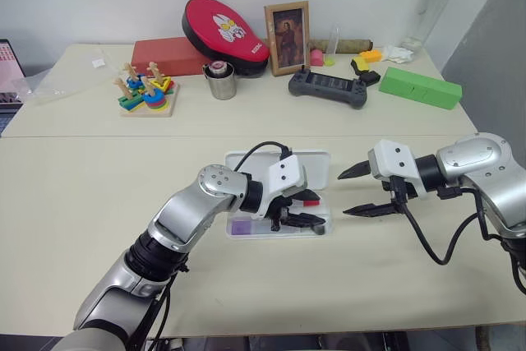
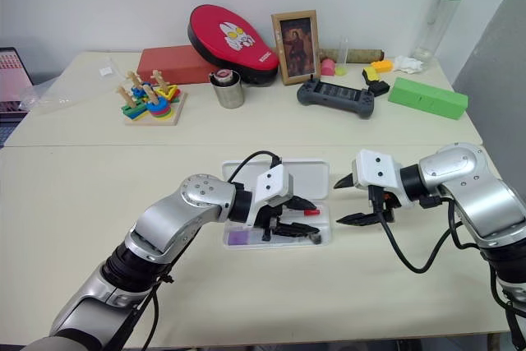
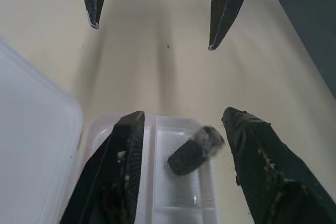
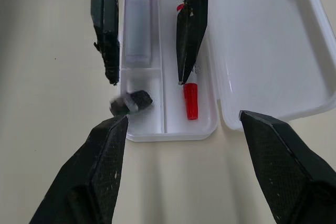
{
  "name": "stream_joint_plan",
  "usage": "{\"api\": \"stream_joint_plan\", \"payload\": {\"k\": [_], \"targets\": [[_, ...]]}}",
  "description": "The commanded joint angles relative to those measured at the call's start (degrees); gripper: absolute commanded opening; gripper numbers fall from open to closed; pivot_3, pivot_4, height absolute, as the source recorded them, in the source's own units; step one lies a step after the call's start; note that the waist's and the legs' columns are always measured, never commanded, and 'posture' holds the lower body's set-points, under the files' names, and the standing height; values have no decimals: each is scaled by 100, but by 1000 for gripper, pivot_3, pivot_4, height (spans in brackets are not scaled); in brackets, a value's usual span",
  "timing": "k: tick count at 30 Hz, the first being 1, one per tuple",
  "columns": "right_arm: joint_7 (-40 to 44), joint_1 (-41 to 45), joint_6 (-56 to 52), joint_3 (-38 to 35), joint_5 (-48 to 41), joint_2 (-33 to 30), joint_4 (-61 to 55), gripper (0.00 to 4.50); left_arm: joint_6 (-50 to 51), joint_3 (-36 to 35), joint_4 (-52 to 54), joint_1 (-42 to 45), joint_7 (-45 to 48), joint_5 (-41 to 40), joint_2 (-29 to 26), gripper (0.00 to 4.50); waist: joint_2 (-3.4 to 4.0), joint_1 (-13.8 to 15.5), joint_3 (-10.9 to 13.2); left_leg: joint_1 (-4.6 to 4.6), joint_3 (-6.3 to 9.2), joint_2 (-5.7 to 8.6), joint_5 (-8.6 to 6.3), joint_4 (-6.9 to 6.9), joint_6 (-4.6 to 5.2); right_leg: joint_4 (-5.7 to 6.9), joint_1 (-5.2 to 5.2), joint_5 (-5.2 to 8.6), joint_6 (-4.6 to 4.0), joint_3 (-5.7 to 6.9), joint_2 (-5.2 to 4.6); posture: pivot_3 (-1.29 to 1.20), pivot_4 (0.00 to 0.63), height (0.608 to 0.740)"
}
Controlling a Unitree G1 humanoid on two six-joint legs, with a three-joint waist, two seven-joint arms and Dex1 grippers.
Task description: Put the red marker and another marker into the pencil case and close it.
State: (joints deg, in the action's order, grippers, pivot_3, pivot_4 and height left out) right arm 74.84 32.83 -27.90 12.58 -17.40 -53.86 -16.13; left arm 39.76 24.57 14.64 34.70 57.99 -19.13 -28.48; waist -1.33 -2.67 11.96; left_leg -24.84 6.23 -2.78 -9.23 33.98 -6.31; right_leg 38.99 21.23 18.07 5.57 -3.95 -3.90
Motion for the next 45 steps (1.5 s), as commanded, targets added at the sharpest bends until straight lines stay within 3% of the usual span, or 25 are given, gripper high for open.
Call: {"api": "stream_joint_plan", "payload": {"k": [1, 8, 20, 30, 37, 45], "targets": [[-30, 102, 25, -132, -8, 15, -71, 3531, -47, -156, 120, 59, 38, -91, 32, 3380, 0, -1, 0, 0, 0, 0, 0, 0, 0, 0, 0, 0, 0, 0, 0, 0, 150, 740], [-83, 95, -34, -200, -28, 49, -93, 3531, 174, -588, 477, 48, -16, -380, -90, 4486, 0, -1, 0, 0, 0, 0, 0, 0, 0, 1, 0, 0, 0, 0, 0, 0, 150, 740], [-79, -109, 280, -46, 243, -2, 23, 3531, 794, -1621, 1269, 261, -474, -1157, -228, 4486, 0, 0, 0, 1, 2, 0, 0, 4, 0, 0, -4, -1, 1, 1, 0, 0, 150, 740], [-328, -281, 240, 144, 474, 214, -28, 3531, 797, -2560, 1044, 553, -938, -1321, -570, 4486, 0, -15, 0, 1, 3, 0, 0, 4, 0, 1, -4, -1, 1, 1, 0, 0, 150, 740], [-319, -316, -3, 135, 367, 275, -149, 3531, 676, -2752, 835, 679, -1175, -1251, -660, 4486, 0, -7, 0, 1, 3, 0, 0, 5, 0, 1, -4, -1, 2, 1, 0, 0, 150, 740], [-294, -299, -322, 90, 193, 254, -393, 1750, 560, -2843, 651, 702, -1205, -1223, -847, 4500, 0, -9, 0, 1, 3, 0, 0, 4, 0, 1, -3, -1, 2, 1, 0, 0, 150, 740]]}}
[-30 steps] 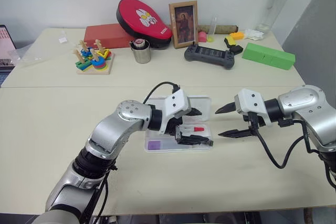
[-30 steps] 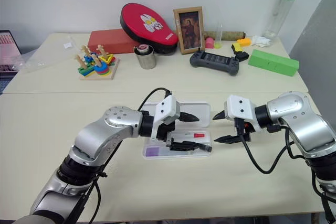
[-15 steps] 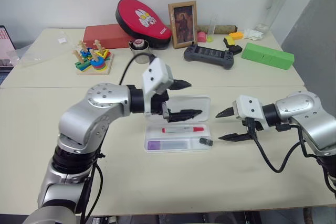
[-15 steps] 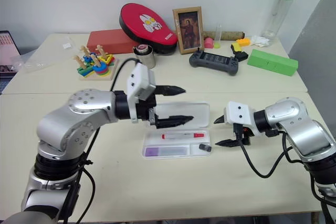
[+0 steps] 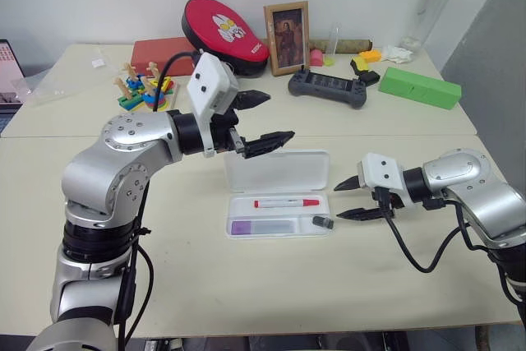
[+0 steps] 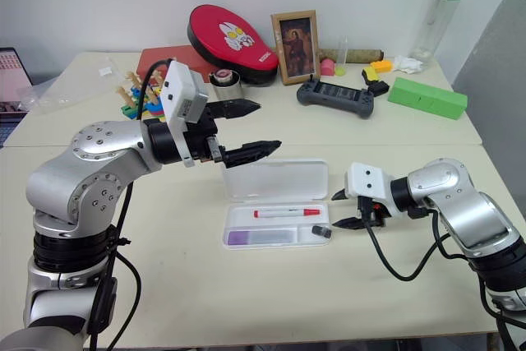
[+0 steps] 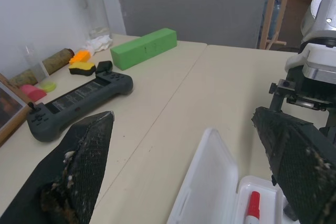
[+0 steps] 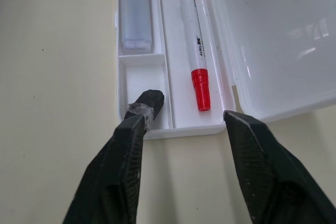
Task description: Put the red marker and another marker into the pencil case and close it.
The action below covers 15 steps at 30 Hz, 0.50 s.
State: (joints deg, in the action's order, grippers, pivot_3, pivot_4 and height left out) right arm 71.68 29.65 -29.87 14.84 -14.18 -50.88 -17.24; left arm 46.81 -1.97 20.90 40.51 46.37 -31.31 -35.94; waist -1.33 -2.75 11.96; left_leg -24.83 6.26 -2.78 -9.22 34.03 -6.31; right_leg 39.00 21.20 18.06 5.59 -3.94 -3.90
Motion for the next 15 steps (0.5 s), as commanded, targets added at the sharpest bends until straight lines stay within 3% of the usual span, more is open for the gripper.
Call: {"api": "stream_joint_plan", "payload": {"k": [1, 8, 15], "targets": [[17, 12, -144, -131, -138, -50, -306, 1533, -160, -197, 14, 117, -51, -3, -124, 4500, 0, 1, 0, 0, 0, 0, 0, 0, 0, 0, 0, 0, 0, 0, 0, 0, 150, 740], [35, -157, -310, -48, -154, -116, -501, 45, -229, -240, -43, 115, -143, -6, -238, 4500, 0, 4, 0, 0, 0, 0, 0, 0, 0, 0, 0, 0, 0, 0, 0, 0, 150, 740], [34, -402, -129, 30, -24, -84, -412, 45, -301, -236, -104, 108, -148, 46, -326, 4500, 0, 4, 0, 0, 0, 0, 0, 1, 0, 1, 0, 0, 0, 0, 0, 0, 150, 740]]}}
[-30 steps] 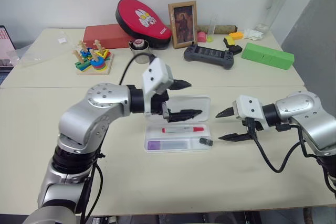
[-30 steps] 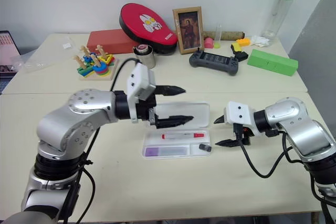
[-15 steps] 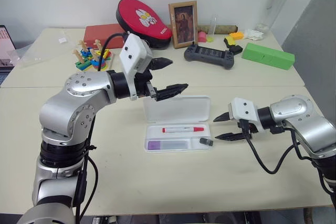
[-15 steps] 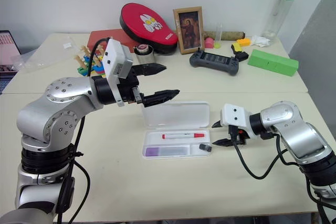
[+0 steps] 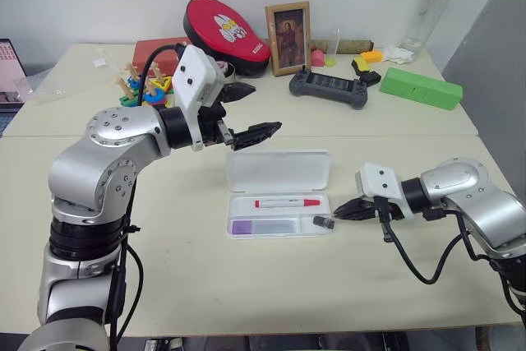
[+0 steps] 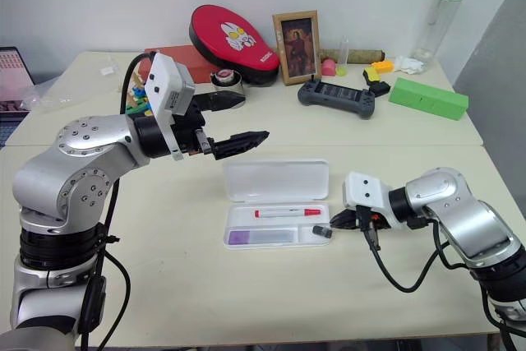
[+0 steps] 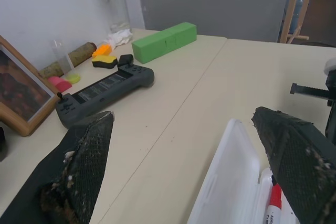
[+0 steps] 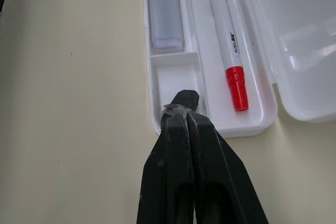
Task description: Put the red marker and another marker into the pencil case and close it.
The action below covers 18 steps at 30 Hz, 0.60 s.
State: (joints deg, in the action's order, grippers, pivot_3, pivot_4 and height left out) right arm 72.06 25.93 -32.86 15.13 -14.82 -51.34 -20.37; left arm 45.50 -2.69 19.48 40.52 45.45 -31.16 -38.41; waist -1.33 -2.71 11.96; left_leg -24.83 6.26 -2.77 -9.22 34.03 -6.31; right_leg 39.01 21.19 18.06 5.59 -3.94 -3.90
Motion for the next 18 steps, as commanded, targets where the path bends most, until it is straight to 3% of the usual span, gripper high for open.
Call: {"api": "stream_joint_plan", "payload": {"k": [1, 18], "targets": [[-17, -60, 213, 24, 79, -25, -52, 45, -173, -165, 33, 108, -60, 31, -84, 4500, 0, 0, 0, 0, 0, 0, 0, 0, 0, 0, 0, 0, 0, 0, 0, 0, 150, 740], [-97, -22, 763, 291, 505, 334, 603, 45, -278, -159, -8, 95, -121, 25, -157, 4500, 0, -8, 0, 0, 0, 0, 0, 0, 0, 0, 0, 0, 0, 0, 0, 0, 150, 740]]}}
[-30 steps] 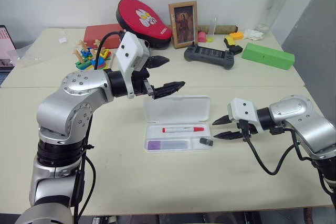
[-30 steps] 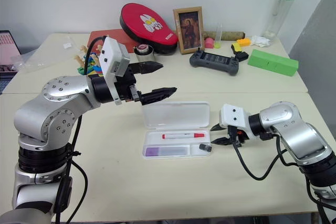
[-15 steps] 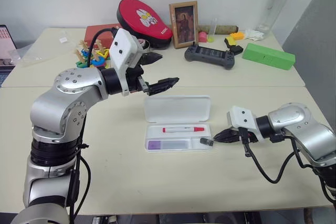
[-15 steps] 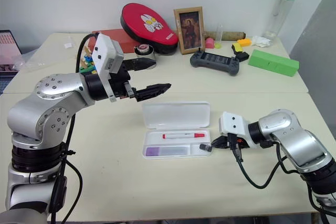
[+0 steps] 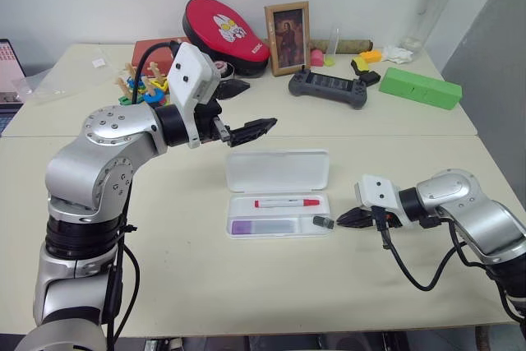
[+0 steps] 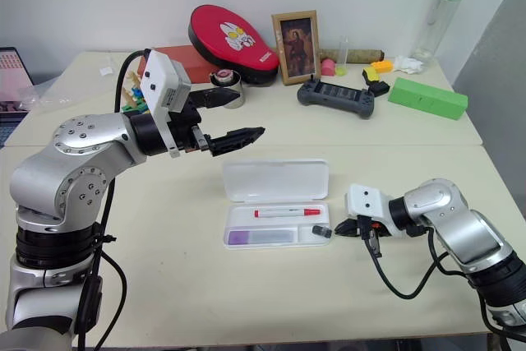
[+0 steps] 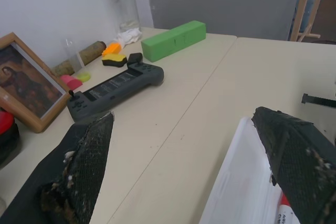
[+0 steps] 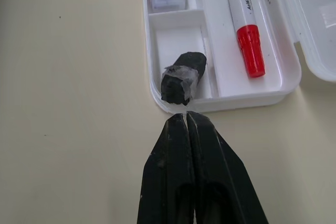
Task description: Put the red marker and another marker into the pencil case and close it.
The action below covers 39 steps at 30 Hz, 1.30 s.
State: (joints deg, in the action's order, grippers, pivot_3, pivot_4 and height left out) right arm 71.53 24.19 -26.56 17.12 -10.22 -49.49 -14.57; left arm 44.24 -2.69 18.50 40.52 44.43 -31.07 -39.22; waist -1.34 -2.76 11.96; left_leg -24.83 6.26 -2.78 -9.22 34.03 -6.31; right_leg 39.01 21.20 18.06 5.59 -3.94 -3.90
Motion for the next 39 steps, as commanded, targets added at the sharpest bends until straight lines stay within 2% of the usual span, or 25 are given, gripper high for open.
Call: {"api": "stream_joint_plan", "payload": {"k": [1, 9, 21, 30, 39], "targets": [[-38, 183, 140, 104, 61, 193, 35, 45, -151, -159, 88, 94, -20, 14, -79, 4500, 0, -8, 0, 0, 0, 0, 0, 0, 0, 0, 0, 0, 0, 0, 0, 0, 150, 740], [-26, 342, 140, 161, 115, 326, 88, 45, -182, -170, 87, 69, -36, 9, -93, 4500, 0, -10, 0, 0, 0, 0, 0, 0, 0, 1, 0, 0, 0, 0, 0, 0, 150, 740], [153, 202, 243, -139, 81, -137, 77, 45, -205, -168, 102, 25, -63, -5, -56, 4500, 0, -8, 0, 0, 0, 0, 0, 1, 0, 1, 0, 0, 0, 0, 0, 0, 150, 740], [305, -24, -27, -258, -326, -279, -741, 45, -295, -109, -17, 82, -15, 48, -42, 4500, 0, -4, 0, 0, 0, 0, 0, 1, 0, 1, 0, 0, 0, 0, 0, 0, 150, 740], [147, 73, -130, -38, -259, -98, -742, 45, -323, -115, -30, 79, -1, 55, -49, 4500, 0, -4, 0, 0, 0, 0, 0, 4, 0, 2, -1, -1, 2, 0, 0, 0, 150, 740]]}}
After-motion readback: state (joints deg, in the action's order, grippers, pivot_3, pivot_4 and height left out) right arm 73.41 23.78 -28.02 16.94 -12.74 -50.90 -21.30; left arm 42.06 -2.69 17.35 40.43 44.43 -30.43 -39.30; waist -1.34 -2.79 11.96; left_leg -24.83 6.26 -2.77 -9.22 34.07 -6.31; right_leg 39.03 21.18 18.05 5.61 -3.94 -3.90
